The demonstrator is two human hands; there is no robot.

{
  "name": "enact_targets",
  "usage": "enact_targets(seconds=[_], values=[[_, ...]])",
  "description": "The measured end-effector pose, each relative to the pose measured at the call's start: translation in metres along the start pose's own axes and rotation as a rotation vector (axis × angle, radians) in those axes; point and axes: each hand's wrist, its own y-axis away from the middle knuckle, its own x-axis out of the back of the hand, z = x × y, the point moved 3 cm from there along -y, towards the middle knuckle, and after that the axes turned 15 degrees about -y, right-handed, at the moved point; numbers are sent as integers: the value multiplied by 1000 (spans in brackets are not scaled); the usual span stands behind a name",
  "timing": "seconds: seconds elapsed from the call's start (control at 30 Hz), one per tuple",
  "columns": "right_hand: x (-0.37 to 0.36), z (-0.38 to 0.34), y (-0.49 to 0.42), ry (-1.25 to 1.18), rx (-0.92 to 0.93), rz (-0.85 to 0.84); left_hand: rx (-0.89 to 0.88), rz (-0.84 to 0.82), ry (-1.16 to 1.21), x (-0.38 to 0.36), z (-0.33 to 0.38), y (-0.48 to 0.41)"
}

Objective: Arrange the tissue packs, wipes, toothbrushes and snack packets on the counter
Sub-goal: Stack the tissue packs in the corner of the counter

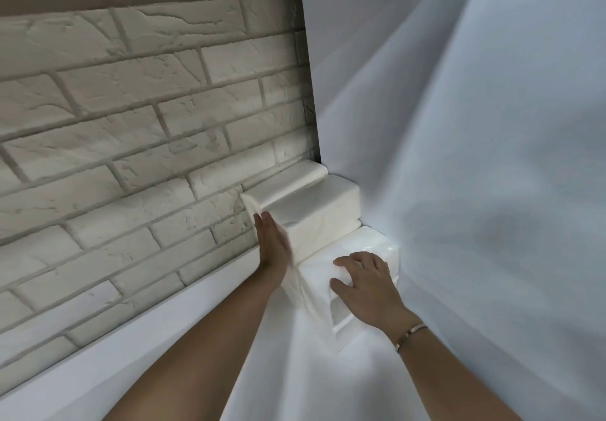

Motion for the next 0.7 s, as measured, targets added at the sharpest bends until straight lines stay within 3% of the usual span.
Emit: enact_targets(seconds=[0.1,0.27,0.37,0.5,0.7], values=[[2,-3,4,-33,-7,13,11,-60,-41,18,32,43],[14,-13,37,-249,183,326,1,-109,-193,54,24,86],[8,-18,65,-301,230,378,14,-166,-270,74,5,118],[-17,-27,101,-355,217,338,-28,-148,-232,99,-18,178],[-83,-45,155,-495,54,110,3,-99,-160,152,-47,256]])
